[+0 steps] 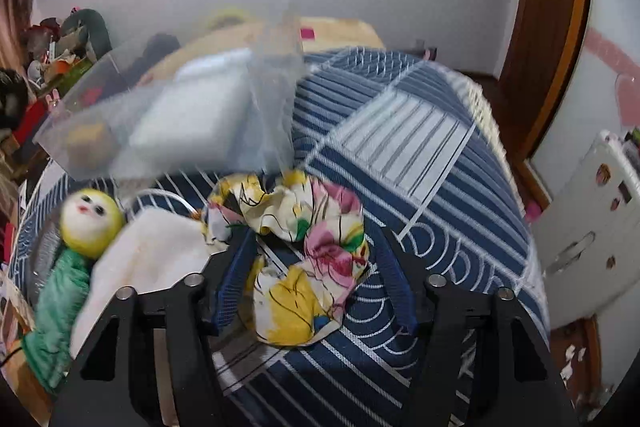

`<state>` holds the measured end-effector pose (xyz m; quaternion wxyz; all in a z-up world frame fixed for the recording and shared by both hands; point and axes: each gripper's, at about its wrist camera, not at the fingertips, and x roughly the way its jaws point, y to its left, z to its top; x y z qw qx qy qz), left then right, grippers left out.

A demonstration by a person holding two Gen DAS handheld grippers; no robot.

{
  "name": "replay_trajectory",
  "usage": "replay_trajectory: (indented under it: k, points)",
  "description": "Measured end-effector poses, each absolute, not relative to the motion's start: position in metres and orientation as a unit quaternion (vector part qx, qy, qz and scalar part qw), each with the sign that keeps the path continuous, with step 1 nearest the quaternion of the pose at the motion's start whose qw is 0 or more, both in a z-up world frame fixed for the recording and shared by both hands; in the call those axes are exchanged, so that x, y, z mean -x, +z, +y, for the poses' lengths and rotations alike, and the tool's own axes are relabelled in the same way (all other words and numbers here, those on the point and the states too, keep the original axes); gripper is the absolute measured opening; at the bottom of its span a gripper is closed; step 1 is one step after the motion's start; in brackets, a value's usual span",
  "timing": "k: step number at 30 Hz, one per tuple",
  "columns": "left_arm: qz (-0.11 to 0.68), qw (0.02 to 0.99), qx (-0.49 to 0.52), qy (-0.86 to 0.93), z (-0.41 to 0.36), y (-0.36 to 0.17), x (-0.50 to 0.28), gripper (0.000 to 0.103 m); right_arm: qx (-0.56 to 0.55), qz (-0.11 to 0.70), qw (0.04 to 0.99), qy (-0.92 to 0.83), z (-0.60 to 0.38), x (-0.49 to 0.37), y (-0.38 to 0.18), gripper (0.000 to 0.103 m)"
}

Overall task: Organize soft objects
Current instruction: 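Carry the cap and scrunchie into the clear box and release both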

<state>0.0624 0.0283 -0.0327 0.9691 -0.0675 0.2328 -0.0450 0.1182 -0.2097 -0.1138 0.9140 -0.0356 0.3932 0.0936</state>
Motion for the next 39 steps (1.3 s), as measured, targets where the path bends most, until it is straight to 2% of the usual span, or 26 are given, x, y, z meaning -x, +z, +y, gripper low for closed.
replay_trajectory:
  k: [1, 3, 6, 18, 25, 39]
  points:
    - [0.233, 0.969, 0.069, -0.044, 0.029, -0.032, -0.064, 0.014, 0.043, 0.387, 0.917, 0.087, -0.210, -0.117, -0.114, 0.042]
    - [0.232, 0.969, 0.072, -0.043, 0.032, -0.030, -0.068, 0.014, 0.048, 0.387, 0.917, 0.089, -0.212, -0.115, -0.113, 0.013]
    - [0.227, 0.971, 0.071, -0.036, 0.033, -0.027, -0.071, 0.014, 0.043, 0.382, 0.918, 0.097, -0.213, -0.111, -0.111, 0.010]
    - [0.195, 0.978, 0.061, -0.027, 0.037, -0.004, -0.092, 0.014, 0.048, 0.276, 0.951, 0.128, -0.204, -0.073, -0.034, 0.009]
    - [0.186, 0.981, 0.042, -0.024, 0.027, 0.001, -0.122, 0.014, 0.055, 0.230, 0.962, 0.140, -0.179, -0.086, -0.003, 0.010]
    - [0.262, 0.965, 0.020, -0.002, 0.021, -0.040, -0.200, 0.014, 0.082, 0.265, 0.944, 0.177, -0.120, -0.139, -0.014, 0.010]
